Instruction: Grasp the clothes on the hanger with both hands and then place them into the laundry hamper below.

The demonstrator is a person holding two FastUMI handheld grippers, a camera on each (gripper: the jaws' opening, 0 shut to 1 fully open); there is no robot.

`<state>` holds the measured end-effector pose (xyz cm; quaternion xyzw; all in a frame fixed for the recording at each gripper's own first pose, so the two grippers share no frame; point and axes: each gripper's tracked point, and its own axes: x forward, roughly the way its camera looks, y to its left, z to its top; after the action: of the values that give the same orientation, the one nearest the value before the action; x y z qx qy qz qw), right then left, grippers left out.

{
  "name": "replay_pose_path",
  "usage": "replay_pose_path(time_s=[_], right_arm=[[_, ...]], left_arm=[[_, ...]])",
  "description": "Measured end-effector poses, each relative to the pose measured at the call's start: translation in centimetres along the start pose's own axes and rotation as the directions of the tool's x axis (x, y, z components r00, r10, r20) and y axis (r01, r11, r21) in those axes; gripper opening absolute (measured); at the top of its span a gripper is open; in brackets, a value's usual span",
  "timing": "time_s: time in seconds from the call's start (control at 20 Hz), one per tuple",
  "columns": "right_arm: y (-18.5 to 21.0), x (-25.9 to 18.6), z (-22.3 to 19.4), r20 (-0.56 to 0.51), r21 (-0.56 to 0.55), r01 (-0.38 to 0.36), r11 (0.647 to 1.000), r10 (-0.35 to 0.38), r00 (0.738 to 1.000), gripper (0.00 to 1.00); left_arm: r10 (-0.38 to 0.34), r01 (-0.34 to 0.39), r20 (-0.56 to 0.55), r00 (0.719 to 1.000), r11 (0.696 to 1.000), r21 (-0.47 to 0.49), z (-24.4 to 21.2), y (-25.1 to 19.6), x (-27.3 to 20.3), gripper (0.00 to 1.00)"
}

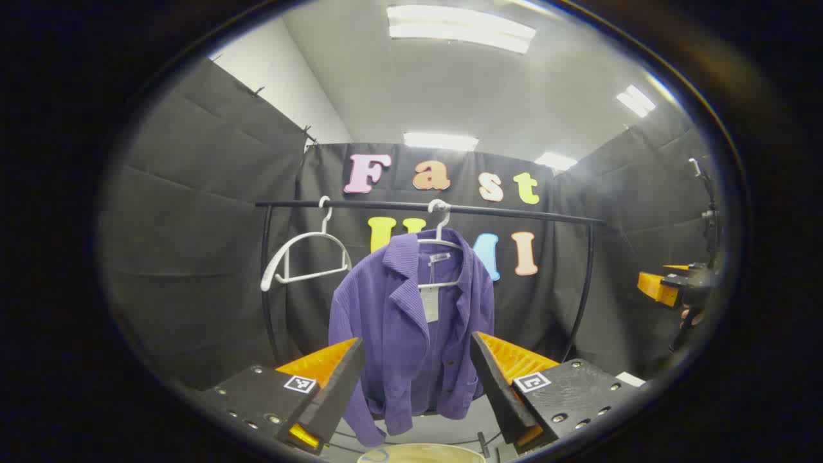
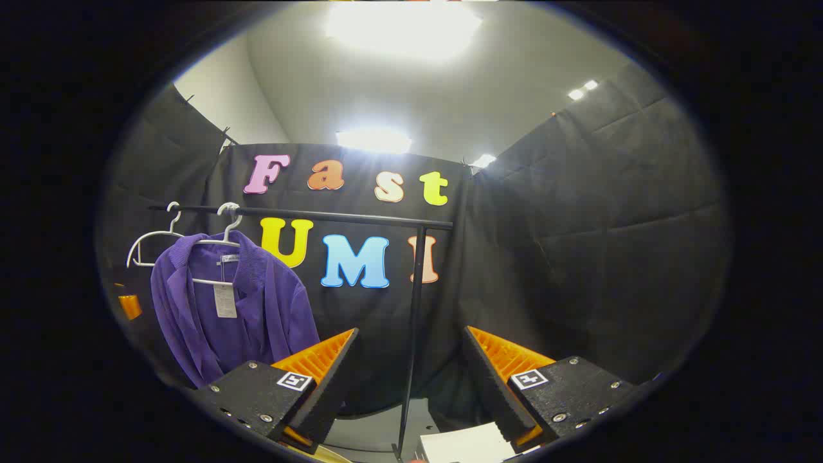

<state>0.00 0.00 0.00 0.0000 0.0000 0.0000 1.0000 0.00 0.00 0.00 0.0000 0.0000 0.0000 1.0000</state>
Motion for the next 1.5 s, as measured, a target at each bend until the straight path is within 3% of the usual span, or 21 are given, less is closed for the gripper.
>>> replay_pose_path(time_s=[0.55, 0.9, 0.95, 1.05, 1.1, 1.2, 1.3, 1.5], right_arm=[[0.0, 0.2, -0.4, -0.024, 0.019, -0.001, 1.0, 0.001, 1.0, 0.96], [1.5, -0.2, -0.8, -0.052, -0.01, -0.033, 0.999, 0.033, 0.998, 0.96], [2.1, -0.2, -0.6, -0.054, -0.006, -0.047, 0.999, 0.047, 0.997, 0.96], [3.7, 0.3, 0.0, -0.054, 0.002, -0.084, 0.997, 0.084, 0.995, 0.96], [4.8, 0.6, 0.5, -0.051, 0.006, -0.106, 0.994, 0.106, 0.993, 0.96], [7.3, 1.3, 1.8, -0.036, 0.016, -0.16, 0.987, 0.16, 0.986, 0.96], [10.1, 2.0, 3.4, -0.012, 0.015, -0.221, 0.975, 0.221, 0.975, 0.96], [15.3, 3.4, 5.9, 0.012, -0.009, -0.333, 0.943, 0.333, 0.943, 0.96]], left_arm=[[-0.028, 0.028, 0.006, 1.0, 1.0, 0.011, 0.0, -1.1, 0.8, 0.99], [-0.034, 0.033, -0.031, 0.999, 0.998, -0.044, -1.8, -1.1, 1.1, 0.99], [-0.03, 0.028, -0.036, 0.999, 0.998, -0.05, -2.0, -0.8, 1.1, 0.94], [-0.016, 0.014, -0.041, 0.999, 0.998, -0.058, -2.0, -0.2, 1.1, 0.99], [-0.006, 0.004, -0.038, 0.999, 0.998, -0.062, -1.7, 0.3, 1.2, 0.9], [0.007, -0.009, -0.027, 1.0, 0.997, -0.073, -1.1, 0.9, 1.3, 0.99], [0.017, -0.018, -0.013, 1.0, 0.997, -0.077, -0.3, 1.4, 1.3, 0.94], [0.027, -0.028, -0.011, 1.0, 0.996, -0.089, 1.1, 1.7, 1.9, 0.99]])
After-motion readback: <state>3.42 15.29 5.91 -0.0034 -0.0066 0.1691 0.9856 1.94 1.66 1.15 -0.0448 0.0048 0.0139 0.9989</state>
